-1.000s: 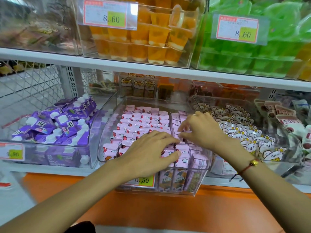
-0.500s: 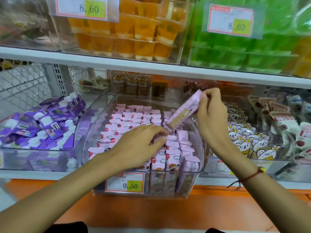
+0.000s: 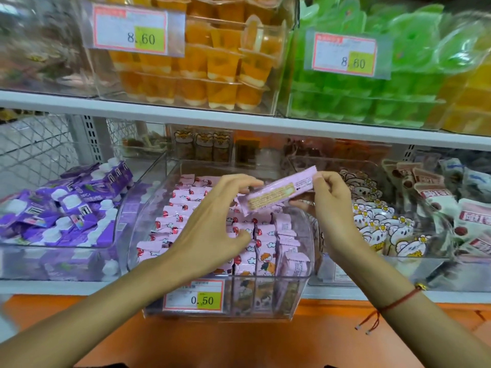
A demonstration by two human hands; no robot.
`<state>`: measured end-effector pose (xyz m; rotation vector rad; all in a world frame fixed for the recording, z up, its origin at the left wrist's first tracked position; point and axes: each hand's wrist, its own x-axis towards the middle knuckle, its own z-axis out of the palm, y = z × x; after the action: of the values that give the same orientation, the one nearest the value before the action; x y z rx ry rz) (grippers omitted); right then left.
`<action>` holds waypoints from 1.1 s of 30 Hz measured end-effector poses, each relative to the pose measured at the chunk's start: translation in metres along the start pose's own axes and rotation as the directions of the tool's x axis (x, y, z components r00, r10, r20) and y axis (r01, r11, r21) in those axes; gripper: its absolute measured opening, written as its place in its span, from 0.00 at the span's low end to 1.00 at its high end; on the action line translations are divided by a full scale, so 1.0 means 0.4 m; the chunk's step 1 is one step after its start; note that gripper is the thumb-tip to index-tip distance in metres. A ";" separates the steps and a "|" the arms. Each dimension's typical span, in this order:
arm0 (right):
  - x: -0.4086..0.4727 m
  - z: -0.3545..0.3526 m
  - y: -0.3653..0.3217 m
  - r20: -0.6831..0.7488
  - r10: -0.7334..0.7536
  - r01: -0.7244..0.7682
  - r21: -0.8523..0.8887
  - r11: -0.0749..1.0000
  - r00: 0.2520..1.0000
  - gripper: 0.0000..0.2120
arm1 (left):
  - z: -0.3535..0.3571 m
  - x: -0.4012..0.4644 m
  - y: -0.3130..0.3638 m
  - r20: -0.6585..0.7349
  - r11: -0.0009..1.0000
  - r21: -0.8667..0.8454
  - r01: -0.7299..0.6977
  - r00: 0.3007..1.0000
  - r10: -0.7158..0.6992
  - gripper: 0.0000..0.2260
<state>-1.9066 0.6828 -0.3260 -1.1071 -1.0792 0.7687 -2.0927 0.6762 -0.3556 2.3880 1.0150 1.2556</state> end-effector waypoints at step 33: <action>0.000 -0.004 0.002 0.218 -0.316 0.349 -0.130 0.928 0.923 0.16 | 0.049 0.063 -0.067 0.268 0.909 0.371 0.187 0.916 -0.298 0.16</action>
<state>-1.9050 0.6825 -0.3269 -0.9641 -1.4760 0.5261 -2.0797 0.7145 -0.3653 2.4903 1.4626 0.6153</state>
